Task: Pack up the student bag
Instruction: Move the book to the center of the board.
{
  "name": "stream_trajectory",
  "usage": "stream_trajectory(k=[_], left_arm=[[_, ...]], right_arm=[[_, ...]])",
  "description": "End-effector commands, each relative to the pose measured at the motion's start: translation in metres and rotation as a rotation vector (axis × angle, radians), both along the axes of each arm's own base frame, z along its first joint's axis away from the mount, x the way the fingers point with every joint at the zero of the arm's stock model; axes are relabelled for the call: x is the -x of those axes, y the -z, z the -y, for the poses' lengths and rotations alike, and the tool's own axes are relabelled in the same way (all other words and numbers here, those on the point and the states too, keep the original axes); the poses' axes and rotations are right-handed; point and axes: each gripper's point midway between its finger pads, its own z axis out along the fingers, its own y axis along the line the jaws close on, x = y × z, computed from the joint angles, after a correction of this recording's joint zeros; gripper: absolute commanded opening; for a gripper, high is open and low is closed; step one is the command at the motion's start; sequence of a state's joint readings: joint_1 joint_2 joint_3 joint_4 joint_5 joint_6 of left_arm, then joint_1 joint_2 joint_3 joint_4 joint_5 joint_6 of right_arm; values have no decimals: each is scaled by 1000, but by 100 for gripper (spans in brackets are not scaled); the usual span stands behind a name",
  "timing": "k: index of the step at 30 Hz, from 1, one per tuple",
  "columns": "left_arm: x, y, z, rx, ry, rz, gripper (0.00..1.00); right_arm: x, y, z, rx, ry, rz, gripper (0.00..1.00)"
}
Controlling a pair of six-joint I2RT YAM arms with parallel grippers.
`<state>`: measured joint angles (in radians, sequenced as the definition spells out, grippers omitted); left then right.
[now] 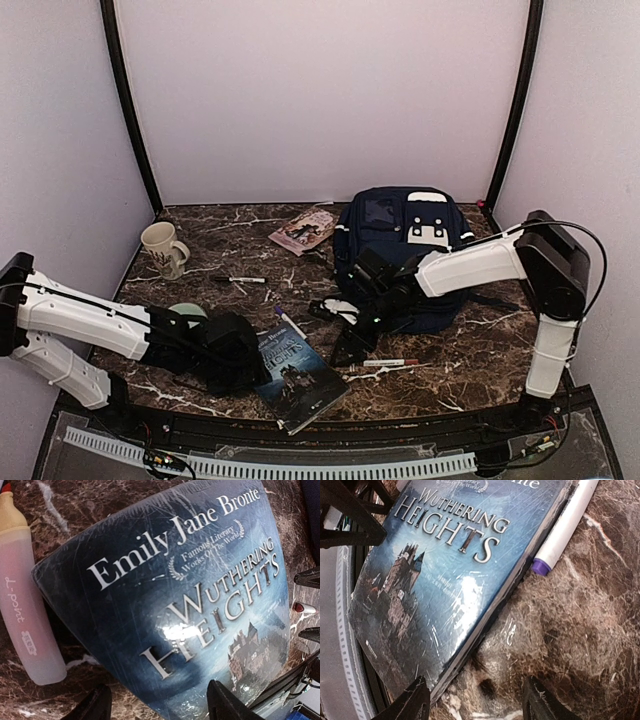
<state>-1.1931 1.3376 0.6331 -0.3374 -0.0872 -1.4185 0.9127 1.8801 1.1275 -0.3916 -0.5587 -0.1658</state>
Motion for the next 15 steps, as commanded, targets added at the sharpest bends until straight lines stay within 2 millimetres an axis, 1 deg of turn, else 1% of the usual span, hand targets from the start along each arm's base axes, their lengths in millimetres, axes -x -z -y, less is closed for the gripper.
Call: stream_trajectory(k=[1,6,10,13,15], left_arm=[[-3,10,2,4,-26,11,68],[-9,15,8,-32,11,37,68],[-19,17,11,-62,42,78,69],[-37,7,19,-68,83,157,69],[-53,-3,23,-74,86,208,69]], right_arm=[[-1,-11,-24,-74,-3,-39,62],[6,-6,-23,-78,-22,-82,62],[12,0,-22,-72,-32,-125,62],[12,5,-21,-57,-30,-133,60],[11,5,-21,-50,-29,-132,60]])
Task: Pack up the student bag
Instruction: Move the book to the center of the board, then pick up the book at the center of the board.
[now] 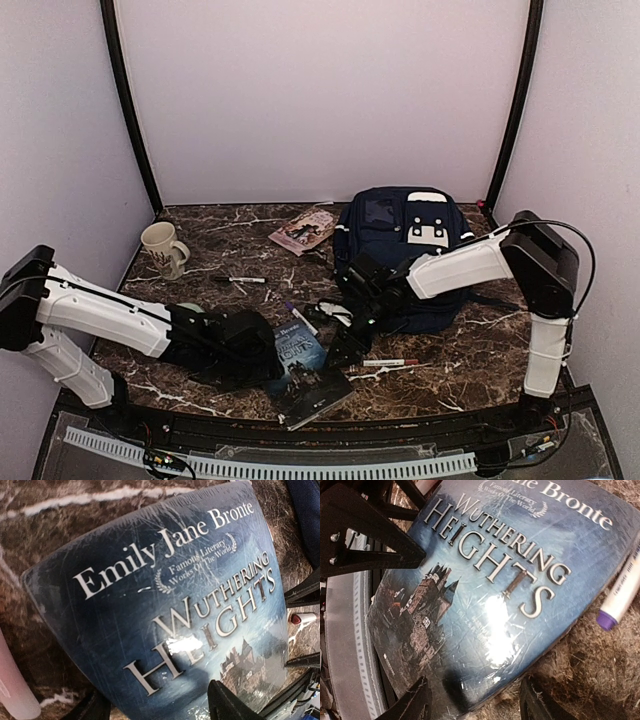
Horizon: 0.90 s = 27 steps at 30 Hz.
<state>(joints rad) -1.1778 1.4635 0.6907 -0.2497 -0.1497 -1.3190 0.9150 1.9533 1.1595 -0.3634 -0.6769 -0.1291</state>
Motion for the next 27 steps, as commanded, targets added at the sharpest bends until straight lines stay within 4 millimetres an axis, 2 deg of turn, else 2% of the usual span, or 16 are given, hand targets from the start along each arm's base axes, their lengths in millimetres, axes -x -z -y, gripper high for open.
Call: stream_trajectory(k=[1,4,7,12,19,23,27], left_arm=[[-36,-14,6,-39,46,141,69],[-58,-23,12,-50,70,205,69],[-63,-25,13,-66,75,194,69],[-42,-22,-2,-66,34,95,69],[-22,-23,-30,8,-54,50,70],[-13,-16,-32,54,-69,13,70],[-7,-3,-27,100,-68,-23,70]], right_arm=[[0,-1,-6,0,-8,-13,60],[-7,-2,-2,19,12,3,60],[-19,1,4,46,52,18,60],[-32,10,11,72,106,-6,60],[-33,22,10,89,122,-55,55],[-30,35,13,120,136,-96,50],[-32,56,21,192,171,-114,45]])
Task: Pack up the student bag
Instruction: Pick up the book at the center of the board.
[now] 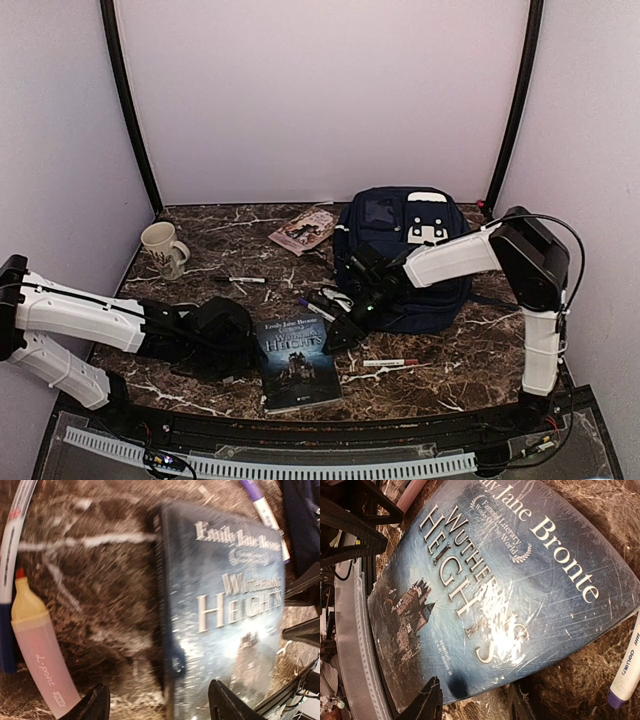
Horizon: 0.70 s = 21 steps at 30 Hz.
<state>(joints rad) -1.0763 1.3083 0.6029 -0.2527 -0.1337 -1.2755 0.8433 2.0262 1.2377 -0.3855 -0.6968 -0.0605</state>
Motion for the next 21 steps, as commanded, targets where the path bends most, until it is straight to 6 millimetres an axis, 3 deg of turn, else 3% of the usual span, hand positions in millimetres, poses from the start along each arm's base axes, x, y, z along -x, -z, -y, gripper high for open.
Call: stream_trajectory(k=[1,7,12,15,21], left_arm=[[11,14,5,61,-13,-59,70],[15,27,14,124,-30,-112,71],[14,34,21,191,-55,-126,71],[0,18,32,246,-35,-33,71],[-36,-47,52,310,23,231,71]], right_arm=[[2,58,24,196,68,-57,44],[8,102,49,335,113,-131,28],[15,123,59,379,118,-186,24],[20,127,61,381,113,-210,24],[19,125,60,366,109,-225,24]])
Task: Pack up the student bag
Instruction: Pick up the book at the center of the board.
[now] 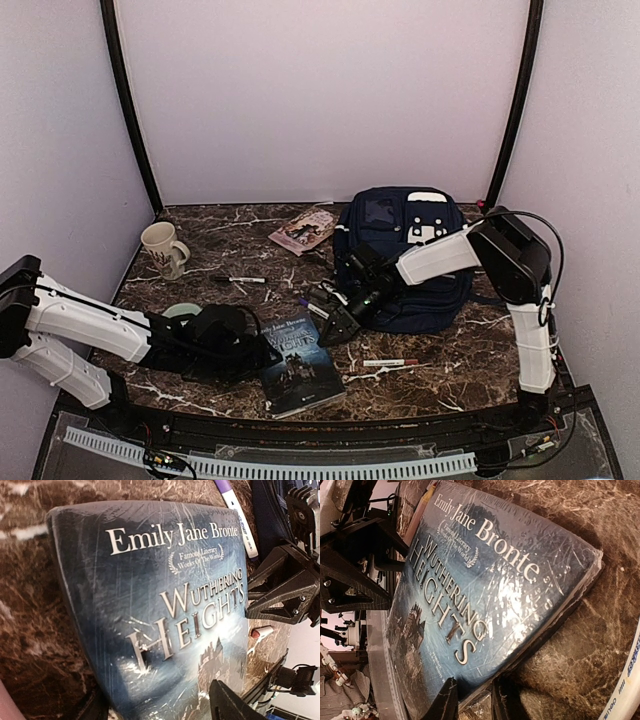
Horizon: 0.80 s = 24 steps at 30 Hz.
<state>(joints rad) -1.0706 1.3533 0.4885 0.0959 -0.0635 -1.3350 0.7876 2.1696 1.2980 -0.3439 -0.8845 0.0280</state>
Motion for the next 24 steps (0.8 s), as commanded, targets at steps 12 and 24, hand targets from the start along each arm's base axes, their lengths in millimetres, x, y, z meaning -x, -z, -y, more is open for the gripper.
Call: stream_trajectory(k=[12,24], left_arm=[[-43,-124,23,260,-52,355,71],[-33,-103,26,201,-47,207,64]], right_arm=[[23,101,65,411,18,0,32],[21,99,65,406,20,8,34]])
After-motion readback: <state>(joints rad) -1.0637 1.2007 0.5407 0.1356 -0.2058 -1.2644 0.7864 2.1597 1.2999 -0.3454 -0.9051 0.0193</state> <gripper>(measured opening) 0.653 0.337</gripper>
